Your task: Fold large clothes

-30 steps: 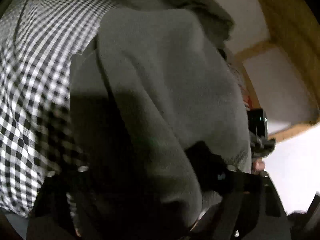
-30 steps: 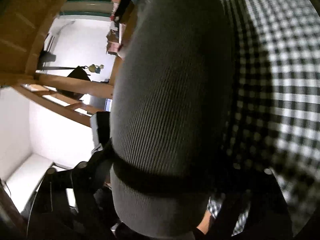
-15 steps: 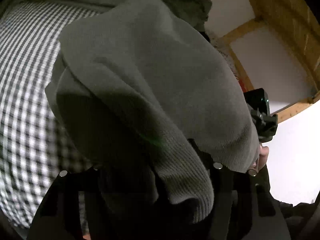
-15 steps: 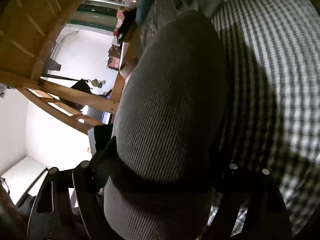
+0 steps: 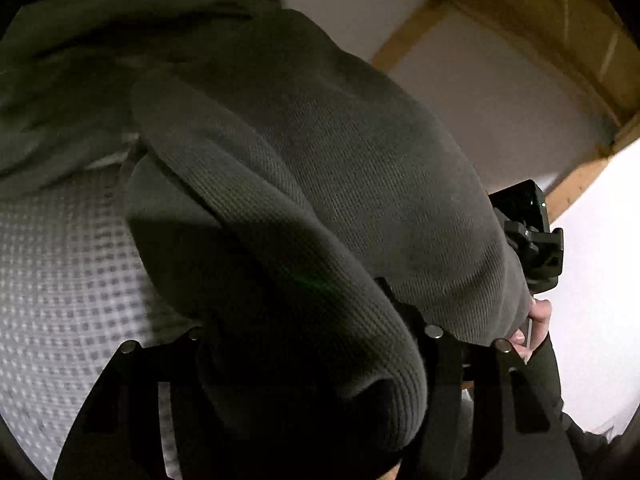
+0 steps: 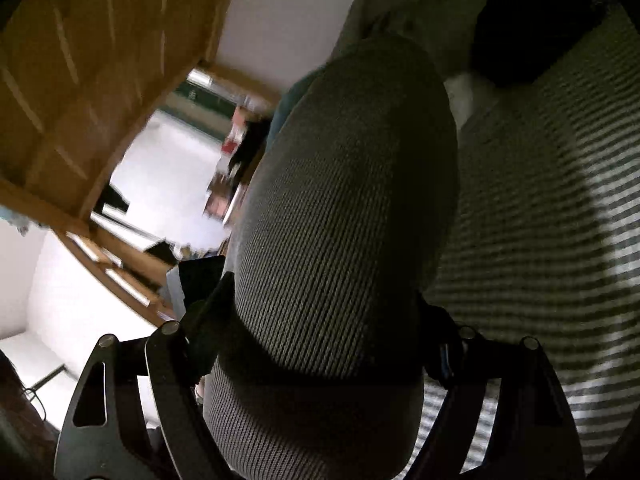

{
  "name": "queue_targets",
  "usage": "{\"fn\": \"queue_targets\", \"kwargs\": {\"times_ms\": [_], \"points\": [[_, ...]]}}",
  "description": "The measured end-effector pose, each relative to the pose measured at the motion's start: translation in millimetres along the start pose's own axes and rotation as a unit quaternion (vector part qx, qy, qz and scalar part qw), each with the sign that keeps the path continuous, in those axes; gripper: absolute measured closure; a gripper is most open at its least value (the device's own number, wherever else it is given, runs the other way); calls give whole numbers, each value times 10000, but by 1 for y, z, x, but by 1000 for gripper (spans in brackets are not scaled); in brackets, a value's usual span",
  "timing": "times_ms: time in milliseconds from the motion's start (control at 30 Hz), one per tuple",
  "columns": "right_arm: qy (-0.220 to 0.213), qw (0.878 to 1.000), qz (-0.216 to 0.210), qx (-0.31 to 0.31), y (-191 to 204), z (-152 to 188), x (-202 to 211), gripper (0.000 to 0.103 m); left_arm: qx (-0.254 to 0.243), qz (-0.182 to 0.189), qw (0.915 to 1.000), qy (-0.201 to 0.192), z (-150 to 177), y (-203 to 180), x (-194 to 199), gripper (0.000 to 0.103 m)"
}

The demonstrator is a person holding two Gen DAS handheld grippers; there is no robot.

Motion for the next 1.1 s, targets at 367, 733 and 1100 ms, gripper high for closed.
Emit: {"fn": "queue_targets", "kwargs": {"times_ms": [367,733,1100], "points": [[-920,9911,516,-815,-211,-75,137,24,61,-1,9991,418,-36,-103,-305,47],[-1243,9798,1340,-808,-255,-64,174,10,-208,-115,9995,198,-74,-95,-355,6],[-181,8769,4746,737,-183,-123,141,3,-589,-1589,9843,503,-147,-138,-428,6]]}}
Point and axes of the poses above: each gripper's, at about its wrist camera, not at the fingertips, and x roughly against the way its jaws point, y to its left, z to its underside, the point moved 10 cm from there along -x, roughly the way its jaws point, and after that the axes turned 2 degrees about z, right-handed, at the moved point
